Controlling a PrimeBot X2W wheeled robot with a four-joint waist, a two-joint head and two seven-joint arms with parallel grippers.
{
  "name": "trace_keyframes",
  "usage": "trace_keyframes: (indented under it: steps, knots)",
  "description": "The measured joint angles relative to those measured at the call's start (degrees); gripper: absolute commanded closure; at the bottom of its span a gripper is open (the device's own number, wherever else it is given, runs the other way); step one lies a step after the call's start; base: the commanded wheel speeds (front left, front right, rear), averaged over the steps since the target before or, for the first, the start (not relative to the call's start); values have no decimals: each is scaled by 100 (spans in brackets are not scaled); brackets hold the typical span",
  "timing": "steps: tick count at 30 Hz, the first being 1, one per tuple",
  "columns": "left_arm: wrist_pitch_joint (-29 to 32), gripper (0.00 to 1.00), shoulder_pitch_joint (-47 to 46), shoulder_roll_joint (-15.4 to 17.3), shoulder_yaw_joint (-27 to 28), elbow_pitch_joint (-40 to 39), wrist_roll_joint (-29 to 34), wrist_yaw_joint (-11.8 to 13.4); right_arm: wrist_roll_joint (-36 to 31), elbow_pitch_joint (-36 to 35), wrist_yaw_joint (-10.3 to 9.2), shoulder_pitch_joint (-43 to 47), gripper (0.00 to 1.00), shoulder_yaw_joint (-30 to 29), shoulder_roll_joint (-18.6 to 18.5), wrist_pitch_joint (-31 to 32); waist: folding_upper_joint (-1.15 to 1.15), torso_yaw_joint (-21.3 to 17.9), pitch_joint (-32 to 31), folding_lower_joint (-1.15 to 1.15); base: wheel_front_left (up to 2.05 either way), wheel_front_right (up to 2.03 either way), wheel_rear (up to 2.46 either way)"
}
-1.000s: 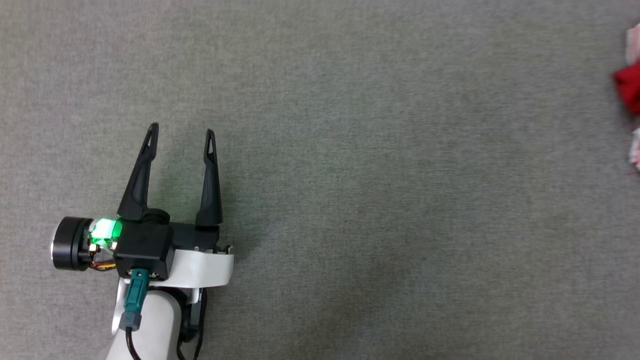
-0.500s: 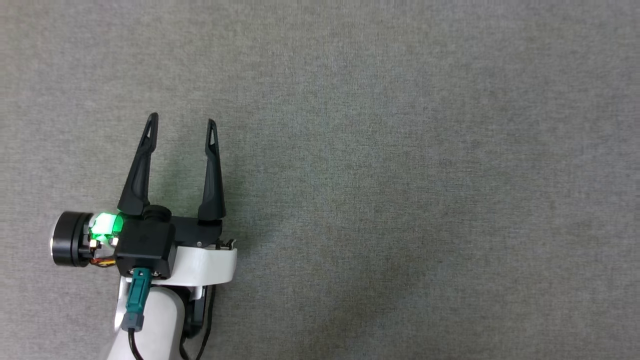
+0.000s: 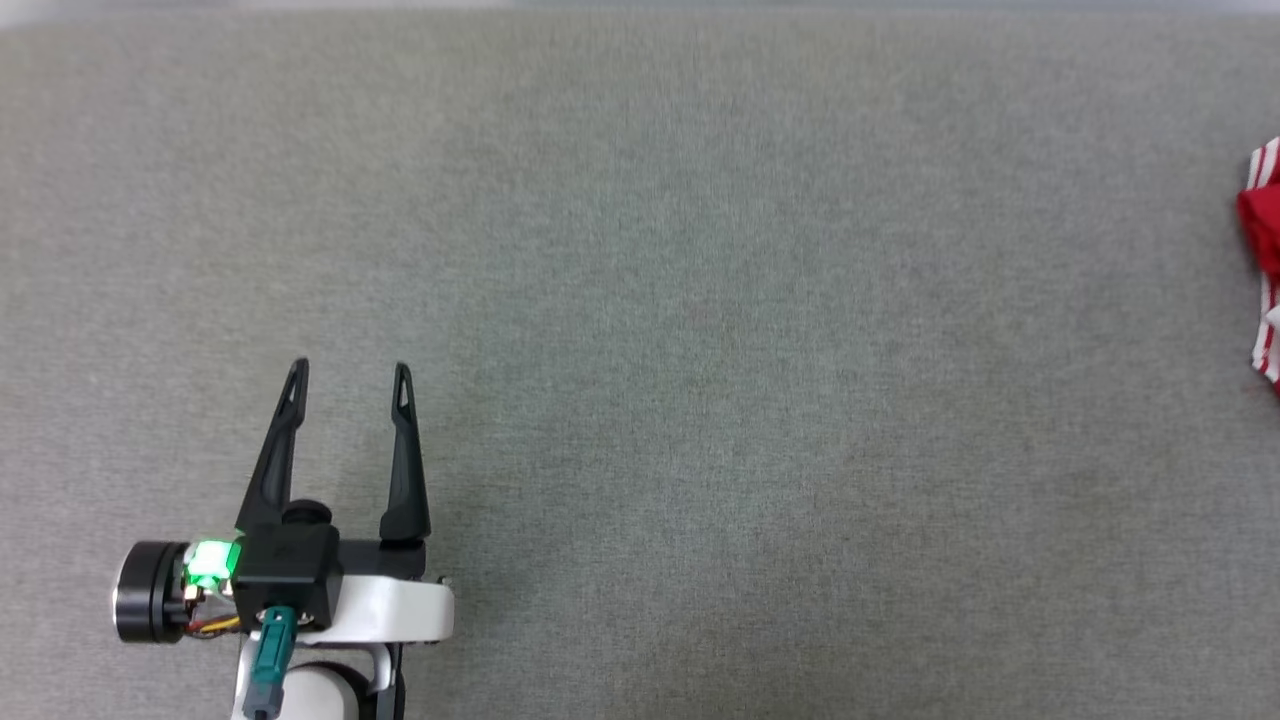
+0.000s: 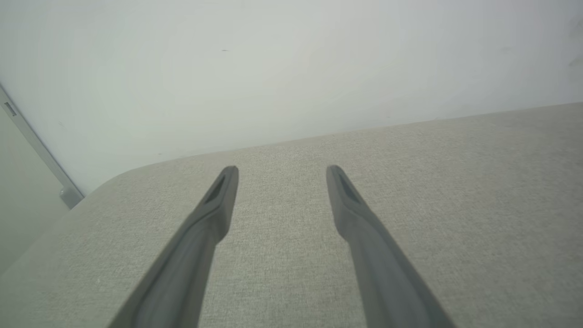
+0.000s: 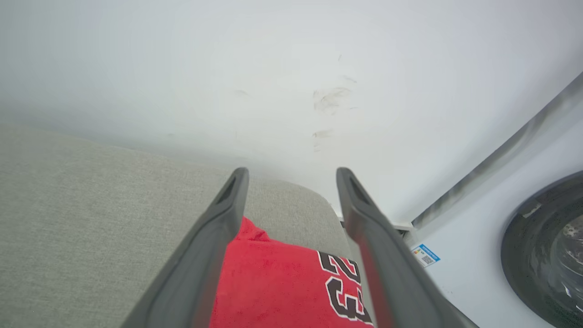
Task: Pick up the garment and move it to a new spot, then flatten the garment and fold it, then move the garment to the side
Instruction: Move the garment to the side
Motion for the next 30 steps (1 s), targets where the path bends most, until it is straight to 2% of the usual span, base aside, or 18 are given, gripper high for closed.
trace_keyframes:
  steps: [5, 7, 13, 22, 30]
  knots:
    - [0, 0, 196, -14, 53, 113, -85, -37, -213, -764, 0, 354, 0, 112, 590, -873, 0, 53, -433, 0, 0, 0, 0]
    - [0, 0, 278, -18, 69, 160, -93, -76, -393, -1066, 0, 505, 0, 121, 934, -1210, 0, 91, -590, 0, 0, 0, 0]
    - [0, 0, 441, -48, 126, 308, -100, -145, -711, -1555, 0, 1057, 0, 383, 1756, -1853, 0, 232, -997, -1, 0, 0, 0]
    - [0, 0, 677, -142, 160, 523, -99, -211, -937, -1610, 0, 2162, 0, 739, 2725, -2083, 0, 367, -1475, -1, 0, 0, 0]
    - [0, 0, 861, -175, 186, 642, -99, -280, -886, -1226, 0, 2947, 0, 787, 3042, -2256, 0, 367, -1765, 0, 0, 0, 0]
